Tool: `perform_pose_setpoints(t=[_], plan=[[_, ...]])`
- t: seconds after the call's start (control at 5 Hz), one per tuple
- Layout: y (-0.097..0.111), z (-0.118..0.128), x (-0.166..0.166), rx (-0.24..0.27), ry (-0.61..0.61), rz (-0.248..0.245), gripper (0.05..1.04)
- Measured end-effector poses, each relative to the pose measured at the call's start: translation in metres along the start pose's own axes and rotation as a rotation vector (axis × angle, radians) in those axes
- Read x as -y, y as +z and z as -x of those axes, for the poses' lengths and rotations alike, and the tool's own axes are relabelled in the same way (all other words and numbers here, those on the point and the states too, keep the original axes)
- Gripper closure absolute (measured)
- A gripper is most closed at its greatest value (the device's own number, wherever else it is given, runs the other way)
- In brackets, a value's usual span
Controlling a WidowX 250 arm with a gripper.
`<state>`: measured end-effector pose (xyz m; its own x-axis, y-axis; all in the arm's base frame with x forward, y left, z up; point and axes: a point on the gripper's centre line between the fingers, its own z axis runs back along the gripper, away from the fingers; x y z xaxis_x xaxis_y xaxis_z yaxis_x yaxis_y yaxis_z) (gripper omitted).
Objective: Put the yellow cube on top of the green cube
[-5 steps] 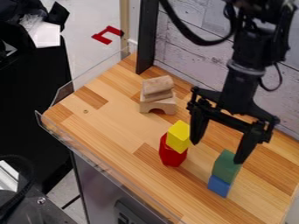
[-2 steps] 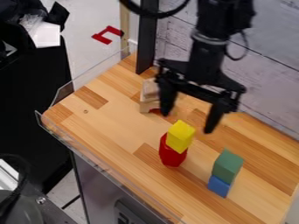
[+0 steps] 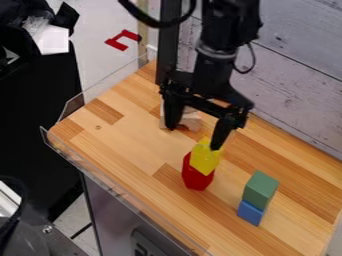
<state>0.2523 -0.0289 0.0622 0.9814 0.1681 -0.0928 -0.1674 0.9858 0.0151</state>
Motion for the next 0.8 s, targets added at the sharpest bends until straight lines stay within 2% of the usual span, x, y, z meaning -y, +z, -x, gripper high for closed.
perform_pose_setpoints(t=[0.2,0.6,0.8], plan=[[-0.002,-0.002,0.003,0.008,-0.004,0.037,0.084],[-0.005,0.009,0.009,-0.028,-0.009,0.054,0.084],[-0.003,0.010,0.013,-0.023,-0.020,0.060,0.084]])
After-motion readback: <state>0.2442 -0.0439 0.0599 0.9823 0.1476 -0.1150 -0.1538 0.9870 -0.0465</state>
